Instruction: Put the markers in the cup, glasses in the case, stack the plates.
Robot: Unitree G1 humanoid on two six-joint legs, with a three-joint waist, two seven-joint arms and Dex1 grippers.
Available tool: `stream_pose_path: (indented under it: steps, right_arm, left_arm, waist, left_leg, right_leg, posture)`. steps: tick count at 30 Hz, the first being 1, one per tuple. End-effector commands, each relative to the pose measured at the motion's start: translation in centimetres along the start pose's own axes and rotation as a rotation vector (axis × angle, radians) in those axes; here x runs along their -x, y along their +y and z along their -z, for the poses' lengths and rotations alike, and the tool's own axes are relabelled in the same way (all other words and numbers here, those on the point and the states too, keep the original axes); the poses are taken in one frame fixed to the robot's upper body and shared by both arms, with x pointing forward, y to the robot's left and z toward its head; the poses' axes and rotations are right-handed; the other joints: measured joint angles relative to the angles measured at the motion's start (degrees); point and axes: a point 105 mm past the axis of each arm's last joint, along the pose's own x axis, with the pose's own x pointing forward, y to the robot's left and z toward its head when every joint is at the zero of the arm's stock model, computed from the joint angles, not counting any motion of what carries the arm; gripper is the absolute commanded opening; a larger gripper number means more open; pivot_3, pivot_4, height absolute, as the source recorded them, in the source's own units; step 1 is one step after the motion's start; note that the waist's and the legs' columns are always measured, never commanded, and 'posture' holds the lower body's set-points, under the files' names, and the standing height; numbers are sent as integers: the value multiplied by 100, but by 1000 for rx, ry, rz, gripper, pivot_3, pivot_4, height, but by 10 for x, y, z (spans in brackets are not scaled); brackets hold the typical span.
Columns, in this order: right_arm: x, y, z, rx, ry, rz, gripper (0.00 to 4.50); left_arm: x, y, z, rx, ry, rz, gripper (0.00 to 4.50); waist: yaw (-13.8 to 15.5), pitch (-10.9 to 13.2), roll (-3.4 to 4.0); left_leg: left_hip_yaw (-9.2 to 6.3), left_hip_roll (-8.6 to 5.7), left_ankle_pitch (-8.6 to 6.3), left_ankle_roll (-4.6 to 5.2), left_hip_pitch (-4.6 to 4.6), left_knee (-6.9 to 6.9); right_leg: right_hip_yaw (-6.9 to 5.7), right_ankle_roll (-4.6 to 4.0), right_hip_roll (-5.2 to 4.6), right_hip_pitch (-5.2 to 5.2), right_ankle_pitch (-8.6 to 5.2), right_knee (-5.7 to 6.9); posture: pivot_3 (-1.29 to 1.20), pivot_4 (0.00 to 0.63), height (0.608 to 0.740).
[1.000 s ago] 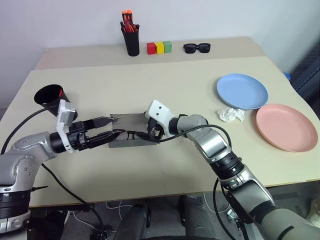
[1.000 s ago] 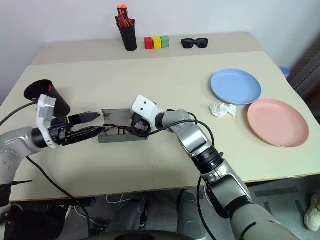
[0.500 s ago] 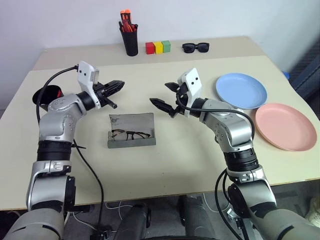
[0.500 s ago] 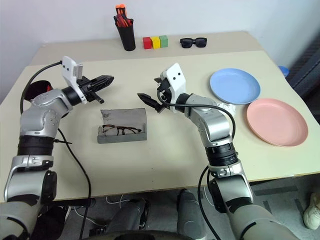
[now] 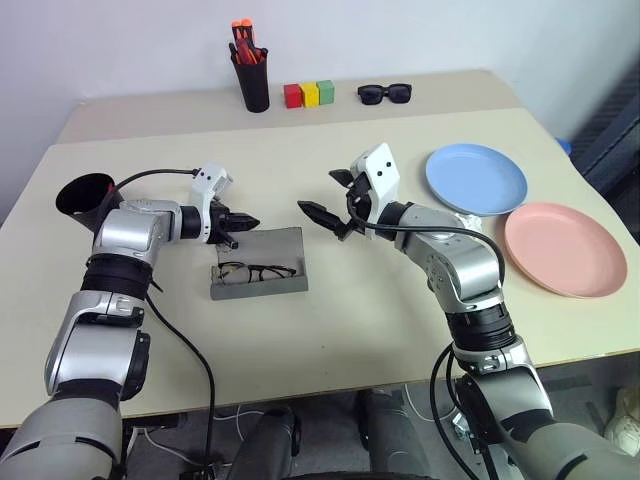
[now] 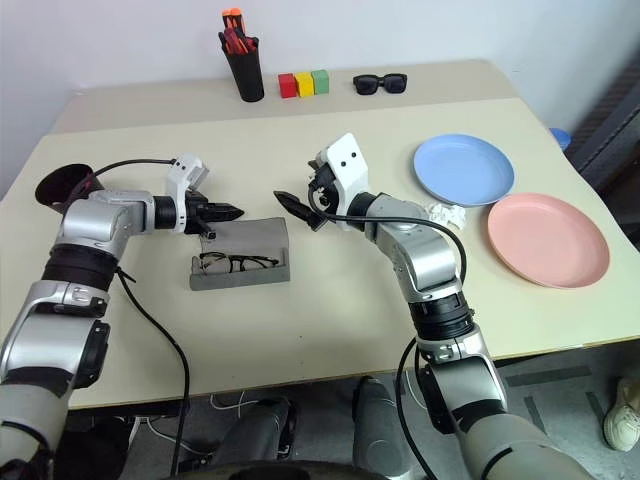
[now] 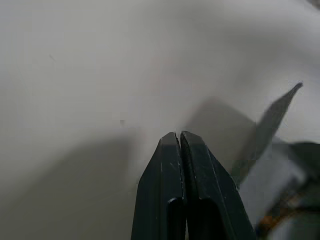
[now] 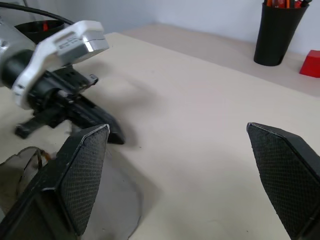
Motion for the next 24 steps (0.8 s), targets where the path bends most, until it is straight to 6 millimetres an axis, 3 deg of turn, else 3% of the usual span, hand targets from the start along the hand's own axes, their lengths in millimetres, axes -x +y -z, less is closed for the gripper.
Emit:
stream_pose_path:
  steps: [1, 8, 17, 21, 23, 24]
  right_arm:
    - [0, 5, -15, 39, -52, -8, 4500]
    - [0, 1, -13, 63, -42, 9, 4500]
    - [-2, -7, -15, 80, -50, 36, 4500]
    - [-3, -8, -15, 90, -54, 39, 4500]
    - [-1, -14, -17, 89, -63, 61, 4500]
    - [2, -19, -19, 92, -69, 80, 4500]
  left_arm:
    - [8, -12, -3, -53, 34, 46, 43]
    - [19, -37, 7, -92, 61, 74, 43]
    - [34, -63, 36, -114, 57, 8, 43]
    - [34, -57, 14, -153, -77, -73, 43]
    - [37, -54, -15, -174, -236, -97, 43]
    - [41, -54, -28, -172, -315, -93, 591]
  waist:
    - [-4, 0, 0]
    - [0, 0, 1]
    - [7, 0, -1]
    - [31, 0, 0]
    - [54, 0, -1]
    - [63, 0, -3]
  left_leg:
    - [0, 0, 0, 0, 0, 0]
    - [-2, 3, -1, 1, 5, -1]
    - [3, 5, -10, 18, 4, 0]
    - [5, 5, -10, 18, 2, 1]
    - [6, 5, -9, 16, 2, 3]
    - [6, 4, -9, 16, 2, 4]
  right_leg:
    - [0, 0, 0, 0, 0, 0]
    - [4, -1, -4, -7, -1, 12]
    - [6, -3, -12, -29, -2, 42]
    - [6, -3, -12, -33, -2, 45]
    - [5, -4, -13, -31, -1, 45]
    - [5, -4, -14, -30, -1, 45]
  posture:
    - [0, 150, 740]
    - [0, 150, 740]
    - [0, 150, 740]
    - [0, 150, 740]
    - [0, 150, 740]
    - [0, 150, 740]
